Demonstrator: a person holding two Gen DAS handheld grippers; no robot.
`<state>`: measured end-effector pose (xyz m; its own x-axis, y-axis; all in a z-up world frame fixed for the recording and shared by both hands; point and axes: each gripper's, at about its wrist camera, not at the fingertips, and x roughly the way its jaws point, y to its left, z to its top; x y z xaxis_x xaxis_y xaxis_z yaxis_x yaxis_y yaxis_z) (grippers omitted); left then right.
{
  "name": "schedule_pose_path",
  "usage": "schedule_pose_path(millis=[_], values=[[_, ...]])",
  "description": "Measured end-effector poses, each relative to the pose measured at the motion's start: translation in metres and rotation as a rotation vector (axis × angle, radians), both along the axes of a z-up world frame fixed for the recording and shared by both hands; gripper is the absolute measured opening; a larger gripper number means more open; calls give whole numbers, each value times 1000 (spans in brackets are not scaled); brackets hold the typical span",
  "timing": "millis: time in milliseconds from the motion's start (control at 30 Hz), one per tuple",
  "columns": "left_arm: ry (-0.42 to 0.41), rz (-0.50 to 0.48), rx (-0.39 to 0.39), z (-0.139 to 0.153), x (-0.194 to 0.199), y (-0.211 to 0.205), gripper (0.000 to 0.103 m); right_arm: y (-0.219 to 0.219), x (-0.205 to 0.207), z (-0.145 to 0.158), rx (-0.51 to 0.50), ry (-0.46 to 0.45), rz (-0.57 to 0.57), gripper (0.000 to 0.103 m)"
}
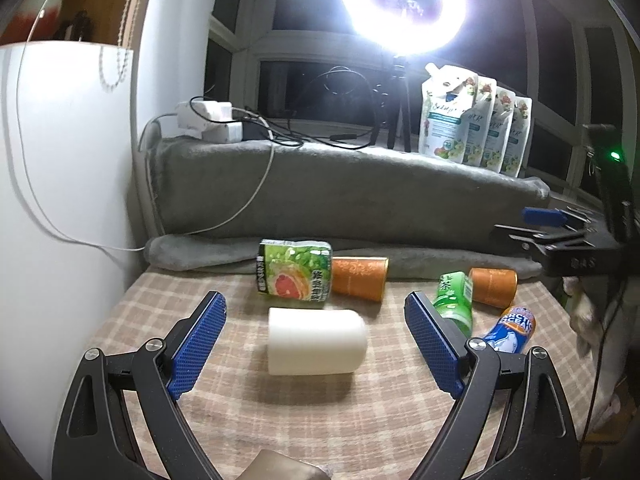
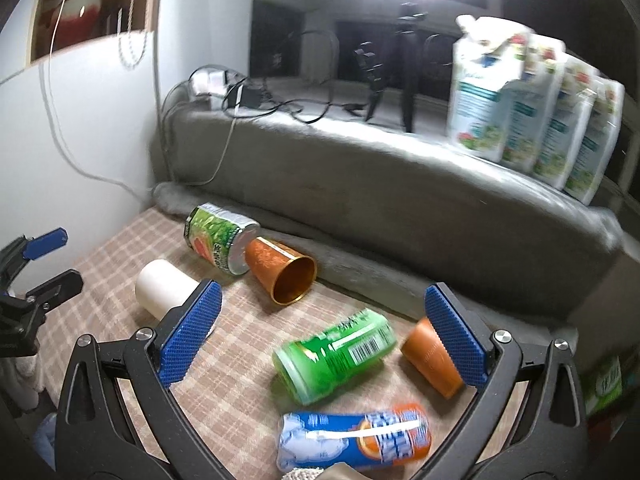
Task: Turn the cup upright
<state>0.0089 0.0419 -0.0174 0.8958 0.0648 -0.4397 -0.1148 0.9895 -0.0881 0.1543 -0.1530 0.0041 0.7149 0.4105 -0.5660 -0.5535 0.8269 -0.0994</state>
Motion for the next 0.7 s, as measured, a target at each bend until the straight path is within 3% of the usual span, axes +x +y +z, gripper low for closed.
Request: schedule_pose_path(millis=[300,700], values=[[26,30,-3,-3,-5,20,91,62,49,-23,-171,128,200,103],[50,71,-6,-6,-11,40,91,120,117,-74,-394,266,288,103]])
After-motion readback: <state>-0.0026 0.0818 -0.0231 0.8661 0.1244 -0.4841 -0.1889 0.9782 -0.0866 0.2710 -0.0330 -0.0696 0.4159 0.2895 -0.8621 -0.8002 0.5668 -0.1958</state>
